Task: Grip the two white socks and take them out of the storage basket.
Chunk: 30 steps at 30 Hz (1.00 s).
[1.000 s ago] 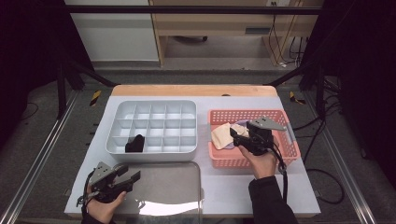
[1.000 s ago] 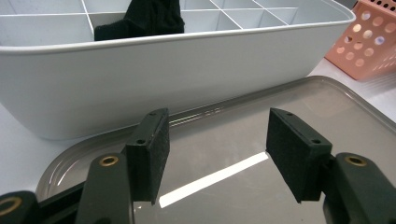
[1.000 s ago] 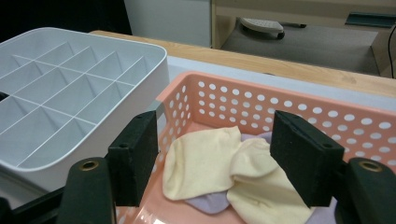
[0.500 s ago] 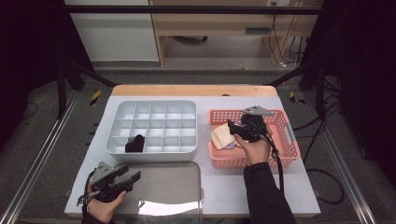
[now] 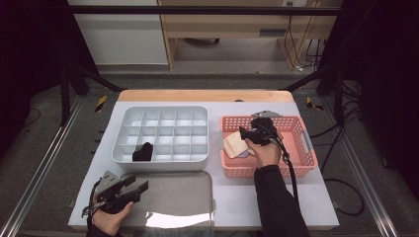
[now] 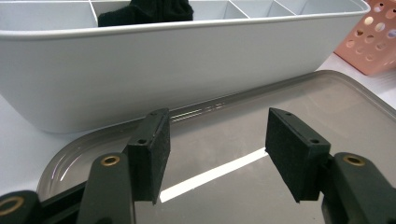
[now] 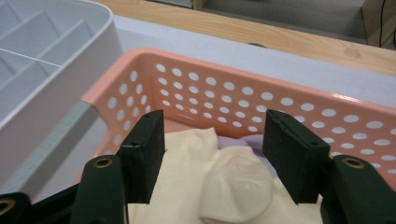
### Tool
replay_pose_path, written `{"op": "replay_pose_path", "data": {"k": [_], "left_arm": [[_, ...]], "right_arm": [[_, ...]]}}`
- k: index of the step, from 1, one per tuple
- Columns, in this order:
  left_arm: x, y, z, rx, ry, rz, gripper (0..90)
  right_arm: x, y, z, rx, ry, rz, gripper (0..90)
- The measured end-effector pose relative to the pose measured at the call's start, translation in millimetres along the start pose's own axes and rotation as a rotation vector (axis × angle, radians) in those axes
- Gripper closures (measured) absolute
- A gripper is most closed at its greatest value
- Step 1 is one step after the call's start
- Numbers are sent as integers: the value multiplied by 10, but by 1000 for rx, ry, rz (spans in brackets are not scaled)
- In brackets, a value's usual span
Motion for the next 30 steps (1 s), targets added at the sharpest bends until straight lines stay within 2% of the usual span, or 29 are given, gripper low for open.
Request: {"op": "replay_pose_path", "data": {"k": [2,5,12,15,20,21,25,28,30], "left_arm": [[0,-4,1,-1,1,0,400],[-5,-10,0,-2,3,-1,401],[-2,-13,2,1,0,-4,401],[1,-14,3,-1,-2,-3,401],[4,-11,5,1,-5,-3,402],[4,-11,5,1,-5,-2,402],[6,-12,7,2,-7,-2,402],[9,-12,8,4,-10,-1,402],[10,-13,8,4,-11,-1,403]], "right_arm": [[83,51,36,3,-23,22,403],[135,67,62,14,-37,22,413],[300,40,157,-7,-100,20,421],[329,34,181,-18,-121,29,427],[359,45,204,-7,-148,23,470],[359,42,209,0,-156,22,480],[383,42,230,-20,-182,36,539],[398,47,241,-31,-205,44,633],[397,45,244,-27,-214,44,657]]}}
Point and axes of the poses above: each handheld gripper's, and its own axes: x roughly forward along the jaws, z roughly out of its underside, y roughly to its right, the point moved 3 cm from there along x, roughly forward along the jaws, and after that the axes turned 2 degrees about x, right-handed, at the moved point
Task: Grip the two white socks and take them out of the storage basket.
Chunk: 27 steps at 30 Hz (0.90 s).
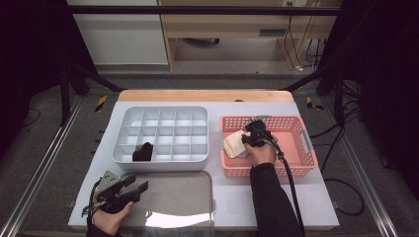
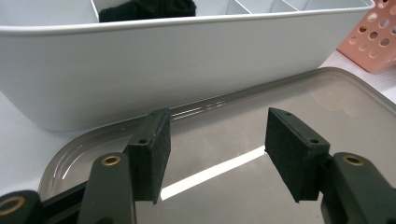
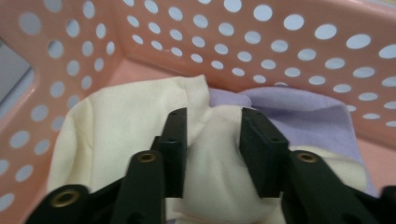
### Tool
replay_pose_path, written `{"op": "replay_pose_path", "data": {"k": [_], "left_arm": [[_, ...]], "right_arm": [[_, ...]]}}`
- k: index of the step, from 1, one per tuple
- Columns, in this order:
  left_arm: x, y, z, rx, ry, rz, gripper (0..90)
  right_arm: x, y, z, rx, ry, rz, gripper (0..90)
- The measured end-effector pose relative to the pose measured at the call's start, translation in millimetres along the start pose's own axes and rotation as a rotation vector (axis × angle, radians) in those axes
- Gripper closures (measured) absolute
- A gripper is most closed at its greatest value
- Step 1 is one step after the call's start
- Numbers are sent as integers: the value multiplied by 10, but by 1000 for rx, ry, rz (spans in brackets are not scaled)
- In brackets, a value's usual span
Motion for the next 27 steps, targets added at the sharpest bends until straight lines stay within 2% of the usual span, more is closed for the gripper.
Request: {"op": "replay_pose_path", "data": {"k": [3,4,8,12,16,17,18,23,27], "left_arm": [[1,-1,1,-2,-1,1,402],[1,-2,1,-2,-1,0,402],[0,-4,2,-2,-2,2,403],[0,-4,2,-2,-2,2,403],[-4,-5,1,-2,0,2,404],[-4,-5,1,-3,0,2,404],[-4,-5,1,-3,0,2,404],[-1,-3,1,-3,-1,0,404],[-1,0,0,-4,-2,-2,402]], "right_arm": [[2,4,6,-12,-16,-4,745],[2,4,6,-12,-16,-4,745],[-32,7,-5,9,-8,-33,829],[-59,16,-15,16,5,-45,843],[-118,14,-41,14,46,-58,846],[-169,10,-65,15,79,-70,846],[-169,10,-65,15,79,-70,846],[-386,21,-128,22,167,-103,847],[-489,22,-138,21,198,-115,846]]}}
Point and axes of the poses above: each handheld gripper's, and its own axes: x roughly forward along the jaws, z roughly out of its underside, y roughly to its right, the point moved 3 cm from there along x, roughly forward along the jaws, and after that the axes turned 2 degrees about x, right-handed, at the moved point
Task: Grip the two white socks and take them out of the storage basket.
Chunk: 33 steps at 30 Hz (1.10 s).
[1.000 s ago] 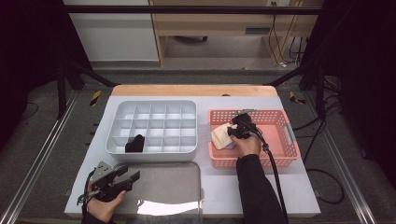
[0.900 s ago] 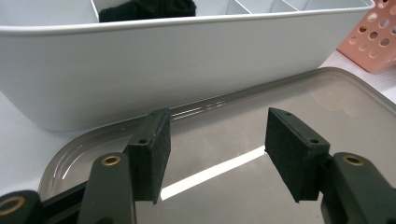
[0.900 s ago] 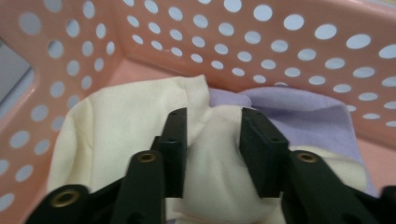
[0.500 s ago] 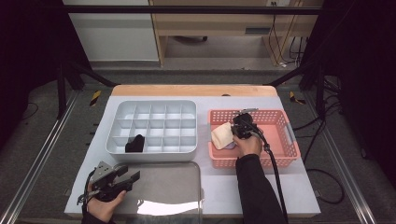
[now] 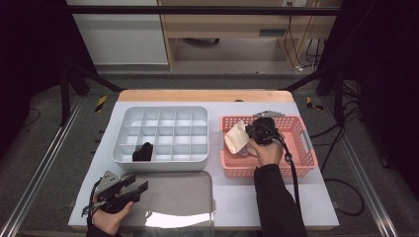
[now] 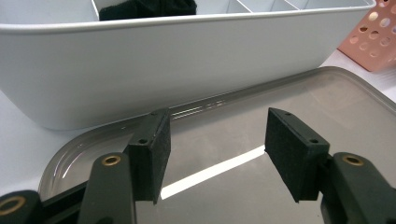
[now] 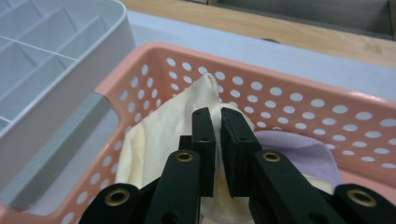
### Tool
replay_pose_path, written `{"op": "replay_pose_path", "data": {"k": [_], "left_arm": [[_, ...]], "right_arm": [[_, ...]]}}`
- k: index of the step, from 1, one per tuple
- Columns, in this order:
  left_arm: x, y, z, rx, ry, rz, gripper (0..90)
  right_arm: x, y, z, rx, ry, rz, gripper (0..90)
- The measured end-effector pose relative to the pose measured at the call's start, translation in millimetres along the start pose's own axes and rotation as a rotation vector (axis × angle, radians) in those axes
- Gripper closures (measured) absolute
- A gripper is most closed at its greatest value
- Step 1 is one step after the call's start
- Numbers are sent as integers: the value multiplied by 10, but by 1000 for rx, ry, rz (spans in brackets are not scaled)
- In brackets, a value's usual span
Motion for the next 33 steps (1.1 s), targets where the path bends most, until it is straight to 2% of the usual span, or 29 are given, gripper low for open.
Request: {"op": "replay_pose_path", "data": {"k": [1,4,8,16,17,20,22,25,28,31,33], "left_arm": [[-4,-2,-5,-9,0,-3,403],[-5,0,-11,3,-14,-27,399],[-11,11,-20,4,-19,-22,388],[-17,15,-24,4,-20,-5,439],[-12,16,-23,-1,-21,2,424],[-6,19,-22,1,-22,3,397],[0,19,-21,-1,-26,0,332],[1,10,-16,-18,-32,2,320],[-21,4,-21,-26,-20,-14,334],[-32,4,-19,-14,-15,-31,361],[-41,18,-17,20,-8,-60,365]], "right_arm": [[-90,-14,-24,-6,29,-12,846],[-202,-32,-49,-12,59,-26,846],[-328,-45,-69,-15,89,-35,847],[-637,-54,-119,-21,150,-58,848],[-708,-63,-136,-25,164,-60,848],[-769,-74,-154,-35,175,-63,847],[-827,-94,-168,-39,186,-68,847],[-894,-119,-179,-47,197,-76,847],[-977,-156,-179,-51,208,-89,848],[-1057,-185,-178,-57,220,-100,849],[-1164,-221,-183,-62,240,-112,848]]}}
Point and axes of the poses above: each handheld gripper's, and its own axes: x roughly forward along the jaws, z roughly out of its underside, y roughly to its right, the point moved 3 cm from there along x, roughly forward along the jaws, and after that the axes turned 2 degrees about x, right-handed, at the moved point
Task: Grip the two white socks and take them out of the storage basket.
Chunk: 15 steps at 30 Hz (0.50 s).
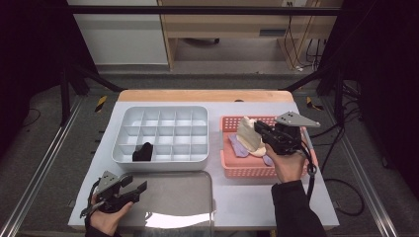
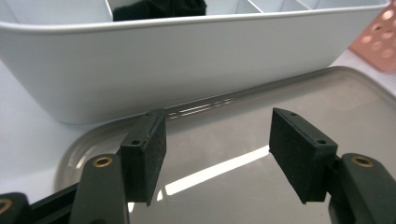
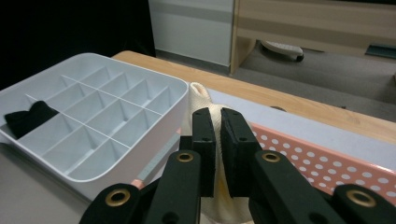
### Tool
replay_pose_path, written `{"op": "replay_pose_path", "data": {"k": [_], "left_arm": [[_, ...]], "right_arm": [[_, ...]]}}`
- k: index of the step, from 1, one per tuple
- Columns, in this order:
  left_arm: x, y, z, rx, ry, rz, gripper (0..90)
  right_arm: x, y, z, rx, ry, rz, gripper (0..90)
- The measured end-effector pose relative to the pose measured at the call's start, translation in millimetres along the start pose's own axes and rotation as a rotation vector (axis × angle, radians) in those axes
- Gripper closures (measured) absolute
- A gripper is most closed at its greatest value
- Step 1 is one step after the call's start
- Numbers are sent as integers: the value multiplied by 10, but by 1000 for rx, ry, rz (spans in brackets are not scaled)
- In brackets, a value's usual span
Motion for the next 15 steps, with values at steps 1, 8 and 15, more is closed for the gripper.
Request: {"op": "replay_pose_path", "data": {"k": [1,8,15], "left_arm": [[0,0,0,0,0,0,366],[-16,11,4,17,-1,-9,377],[-22,7,9,11,-7,-14,370]], "right_arm": [[0,0,0,0,0,0,848],[-261,-186,-26,-34,27,-40,848],[-418,-327,4,-49,34,-80,848]]}}
Point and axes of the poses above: each handheld gripper's, and its own axes: x roughly forward along the jaws, z roughly out of its underside, y roughly to its right, the point moved 3 cm from there along x, roughly forward along the jaws, and after that the axes turned 2 degrees about x, right-handed, at the moved point
